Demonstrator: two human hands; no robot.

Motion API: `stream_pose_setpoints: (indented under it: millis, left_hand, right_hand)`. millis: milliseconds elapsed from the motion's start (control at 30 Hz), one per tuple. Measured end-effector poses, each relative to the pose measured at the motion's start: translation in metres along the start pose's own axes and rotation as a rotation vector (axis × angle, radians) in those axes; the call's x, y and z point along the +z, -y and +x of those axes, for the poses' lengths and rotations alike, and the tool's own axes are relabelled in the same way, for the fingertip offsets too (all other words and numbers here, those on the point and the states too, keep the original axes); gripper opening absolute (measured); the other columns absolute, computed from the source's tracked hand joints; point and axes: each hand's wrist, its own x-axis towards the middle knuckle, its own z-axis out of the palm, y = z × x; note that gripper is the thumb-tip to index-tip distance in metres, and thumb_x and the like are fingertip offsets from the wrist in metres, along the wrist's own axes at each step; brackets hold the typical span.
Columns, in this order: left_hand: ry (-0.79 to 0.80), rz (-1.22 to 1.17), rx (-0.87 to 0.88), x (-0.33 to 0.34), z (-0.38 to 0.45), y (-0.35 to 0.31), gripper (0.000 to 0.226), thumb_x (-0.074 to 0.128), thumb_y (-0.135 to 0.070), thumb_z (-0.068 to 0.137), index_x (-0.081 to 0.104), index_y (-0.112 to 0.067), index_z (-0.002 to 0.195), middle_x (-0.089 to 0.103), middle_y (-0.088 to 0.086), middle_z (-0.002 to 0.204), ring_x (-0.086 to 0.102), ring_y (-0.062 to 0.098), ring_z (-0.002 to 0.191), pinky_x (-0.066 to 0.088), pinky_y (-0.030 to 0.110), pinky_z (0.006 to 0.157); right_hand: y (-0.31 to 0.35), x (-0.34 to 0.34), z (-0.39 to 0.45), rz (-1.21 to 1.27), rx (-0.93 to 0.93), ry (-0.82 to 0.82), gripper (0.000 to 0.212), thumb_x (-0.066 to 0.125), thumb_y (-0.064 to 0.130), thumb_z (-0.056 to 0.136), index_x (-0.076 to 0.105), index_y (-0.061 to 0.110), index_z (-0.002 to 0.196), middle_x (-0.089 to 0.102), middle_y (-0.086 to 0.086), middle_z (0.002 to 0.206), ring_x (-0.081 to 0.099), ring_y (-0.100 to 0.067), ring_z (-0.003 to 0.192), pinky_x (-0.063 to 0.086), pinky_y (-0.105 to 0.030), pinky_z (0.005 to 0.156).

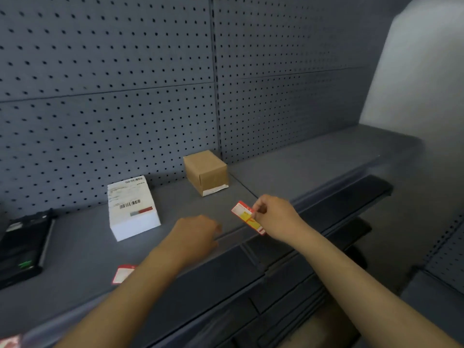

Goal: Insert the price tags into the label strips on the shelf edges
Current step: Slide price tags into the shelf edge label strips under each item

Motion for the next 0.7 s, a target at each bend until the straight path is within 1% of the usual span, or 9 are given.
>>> stream_pose_setpoints:
  millis: [67,133,200,300,367,433,500,567,700]
  left_hand:
    - [0.002,-0.020,-0.070,0.002,0.007,-0.010,0.024,0.051,-0.027,0.090,0.059,-0.022,0.112,0.062,0.006,0.118,0.060,0.028,0.106,0.049,0.037,0.083]
    - [0.006,-0.041,-0.125,0.003,0.012,-0.022,0.022,0.051,-0.024,0.089,0.060,-0.022,0.109,0.061,0.005,0.117,0.060,0.028,0.106,0.049,0.036,0.082]
    - [-0.020,-0.040,-0.158,0.003,0.014,-0.034,0.023,0.051,-0.023,0.090,0.059,-0.022,0.112,0.054,0.005,0.120,0.056,0.028,0.108,0.047,0.036,0.081]
    - [-0.084,-0.005,-0.199,0.002,0.016,-0.049,0.027,0.050,-0.022,0.092,0.058,-0.023,0.117,0.049,0.005,0.120,0.053,0.027,0.109,0.046,0.038,0.085]
    - [-0.056,-0.045,-0.249,0.006,0.016,-0.053,0.030,0.051,-0.021,0.091,0.058,-0.022,0.120,0.052,0.005,0.123,0.055,0.027,0.111,0.047,0.038,0.086]
    - [-0.031,-0.070,-0.272,0.013,0.016,-0.055,0.032,0.052,-0.020,0.090,0.057,-0.020,0.122,0.053,0.005,0.125,0.056,0.027,0.112,0.049,0.040,0.087]
    - [-0.015,-0.080,-0.267,0.019,0.017,-0.056,0.035,0.052,-0.017,0.090,0.056,-0.020,0.124,0.055,0.005,0.126,0.057,0.027,0.111,0.049,0.040,0.089]
    - [-0.020,-0.088,-0.279,0.022,0.019,-0.057,0.036,0.052,-0.015,0.089,0.057,-0.019,0.124,0.056,0.006,0.126,0.058,0.028,0.110,0.049,0.040,0.090]
    - [-0.048,-0.076,-0.305,0.025,0.024,-0.061,0.033,0.051,-0.015,0.090,0.059,-0.017,0.122,0.058,0.007,0.125,0.061,0.029,0.106,0.052,0.040,0.089]
  right_hand:
    - [-0.012,-0.006,0.016,-0.013,-0.047,0.049,0.009,0.057,0.013,0.089,0.062,0.013,0.097,0.065,-0.005,0.103,0.060,-0.019,0.093,0.051,-0.034,0.080]
    - [-0.021,-0.010,0.029,0.004,-0.091,0.102,0.007,0.059,0.012,0.088,0.062,0.014,0.095,0.065,-0.005,0.099,0.061,-0.017,0.086,0.052,-0.029,0.069]
    - [-0.029,-0.011,0.037,0.042,-0.140,0.149,0.005,0.060,0.013,0.088,0.061,0.014,0.093,0.064,-0.003,0.093,0.061,-0.015,0.079,0.047,-0.019,0.058]
    - [-0.036,-0.011,0.047,0.043,-0.223,0.205,0.005,0.061,0.015,0.088,0.061,0.016,0.093,0.060,0.004,0.085,0.057,-0.009,0.074,0.041,-0.011,0.056]
    - [-0.037,-0.010,0.051,0.049,-0.263,0.235,0.006,0.061,0.015,0.088,0.063,0.016,0.094,0.059,0.007,0.082,0.054,-0.003,0.070,0.040,-0.008,0.054]
    - [-0.037,-0.008,0.054,0.047,-0.314,0.244,0.006,0.062,0.014,0.088,0.064,0.015,0.093,0.060,0.008,0.080,0.054,-0.001,0.068,0.041,-0.007,0.051]
    - [-0.037,-0.007,0.056,0.069,-0.352,0.235,0.006,0.064,0.012,0.087,0.065,0.014,0.092,0.063,0.004,0.084,0.057,-0.004,0.072,0.043,-0.009,0.056]
    - [-0.037,-0.006,0.057,0.068,-0.383,0.238,0.006,0.065,0.010,0.085,0.065,0.013,0.091,0.065,0.001,0.085,0.060,-0.009,0.075,0.046,-0.013,0.060]
    - [-0.039,-0.006,0.061,0.035,-0.441,0.251,0.008,0.065,0.007,0.084,0.066,0.013,0.089,0.066,0.002,0.083,0.062,-0.009,0.074,0.052,-0.022,0.067]
